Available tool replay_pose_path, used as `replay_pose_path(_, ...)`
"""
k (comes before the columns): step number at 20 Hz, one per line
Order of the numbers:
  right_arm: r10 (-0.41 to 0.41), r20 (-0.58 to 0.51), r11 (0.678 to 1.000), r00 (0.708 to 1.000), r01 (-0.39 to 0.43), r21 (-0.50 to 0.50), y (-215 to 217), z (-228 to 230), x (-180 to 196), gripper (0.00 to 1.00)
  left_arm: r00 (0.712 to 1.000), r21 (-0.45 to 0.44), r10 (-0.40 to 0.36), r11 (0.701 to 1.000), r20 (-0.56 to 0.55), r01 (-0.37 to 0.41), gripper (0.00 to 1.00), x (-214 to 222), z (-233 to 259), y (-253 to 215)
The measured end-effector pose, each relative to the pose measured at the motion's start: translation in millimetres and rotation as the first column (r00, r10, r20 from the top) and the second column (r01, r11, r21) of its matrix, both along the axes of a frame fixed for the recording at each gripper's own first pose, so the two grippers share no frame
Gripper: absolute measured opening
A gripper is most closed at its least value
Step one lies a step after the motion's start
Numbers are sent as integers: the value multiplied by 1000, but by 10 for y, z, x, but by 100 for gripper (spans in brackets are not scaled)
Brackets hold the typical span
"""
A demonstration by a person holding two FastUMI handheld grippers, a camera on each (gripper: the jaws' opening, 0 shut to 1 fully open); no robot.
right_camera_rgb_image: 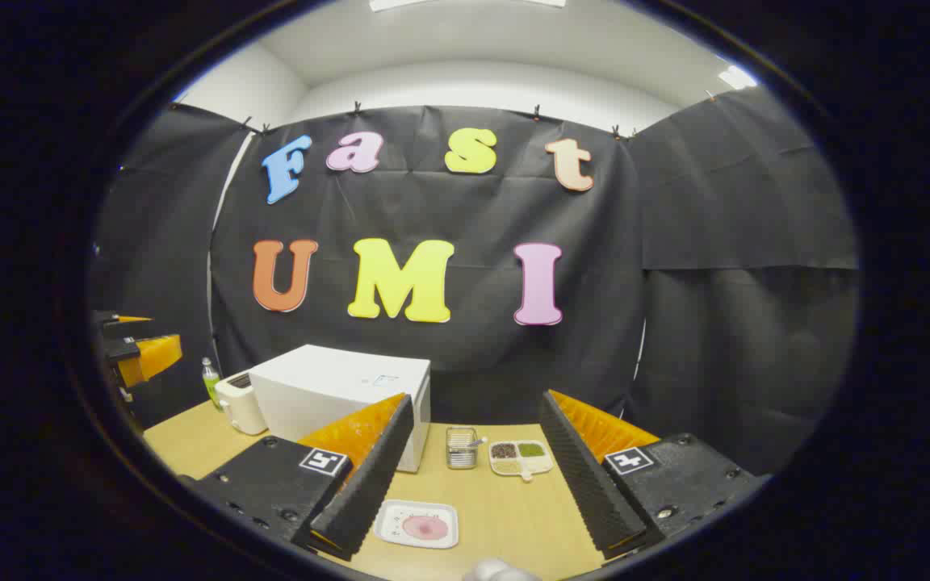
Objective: Open the microwave oven with the left hand, put the food in, and close the microwave oven.
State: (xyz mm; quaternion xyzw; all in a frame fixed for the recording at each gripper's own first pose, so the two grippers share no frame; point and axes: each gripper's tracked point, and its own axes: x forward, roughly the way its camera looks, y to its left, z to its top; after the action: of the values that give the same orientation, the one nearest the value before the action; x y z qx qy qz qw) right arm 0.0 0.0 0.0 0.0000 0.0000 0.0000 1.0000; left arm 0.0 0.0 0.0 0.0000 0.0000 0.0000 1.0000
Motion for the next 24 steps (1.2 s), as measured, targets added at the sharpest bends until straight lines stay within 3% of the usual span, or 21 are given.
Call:
replay_pose_path(1, 5, 3, 1000, 1000, -5, 7, 17, 26, 13, 100, 1000, -5, 4, 1000, -3, -4, 95, 2, -11, 10)
replay_pose_path(5, 24, 2, 1000, 1000, -24, 4, 78, 19, 68, 100, 1000, -24, 22, 999, -12, -22, 96, 17, -41, 37)
replay_pose_path(6, 24, 1, 1000, 1000, -24, -1, 84, 14, 73, 92, 1000, -20, 26, 999, -9, -27, 95, 33, -32, 46)
replay_pose_path(7, 26, -1, 1000, 1000, -26, -3, 82, 14, 77, 92, 1000, -20, 27, 999, -8, -27, 95, 33, -28, 36)
replay_pose_path(8, 30, 0, 1000, 1000, -30, -1, 90, 18, 86, 100, 1000, -21, 25, 999, -9, -25, 96, 43, -40, 22)
replay_pose_path(12, 21, 6, 1000, 1000, -21, 6, 42, 44, 84, 100, 1000, -19, 26, 999, -9, -26, 96, 89, -45, 16)
replay_pose_path(13, 19, 5, 1000, 1000, -19, 9, 26, 46, 82, 92, 1000, -17, 25, 1000, -7, -25, 96, 106, -55, -1)
replay_pose_path(14, 17, 8, 1000, 1000, -17, 13, 9, 54, 93, 100, 1000, -20, 23, 1000, -1, -23, 95, 115, -69, -13)
replay_pose_path(17, 7, 7, 1000, 1000, -7, 16, -49, 74, 73, 100, 1000, -34, -14, 999, 9, 14, 95, 239, -168, -172)
replay_pose_path(18, 7, 4, 1000, 1000, -7, 12, -71, 69, 72, 92, 1000, -36, -22, 999, 6, 22, 95, 295, -232, -222)
replay_pose_path(19, 4, 2, 1000, 1000, -4, 8, -97, 91, 53, 100, 1000, -40, -31, 999, 7, 31, 96, 367, -288, -299)
replay_pose_path(23, -18, -6, 1000, 1000, 18, 0, -285, 180, -5, 100, 995, -68, -93, 993, 35, 95, 95, 768, -584, -743)
replay_pose_path(24, -32, -7, 999, 999, 32, -6, -361, 196, -7, 92, 994, -66, -107, 992, 22, 108, 96, 883, -716, -849)
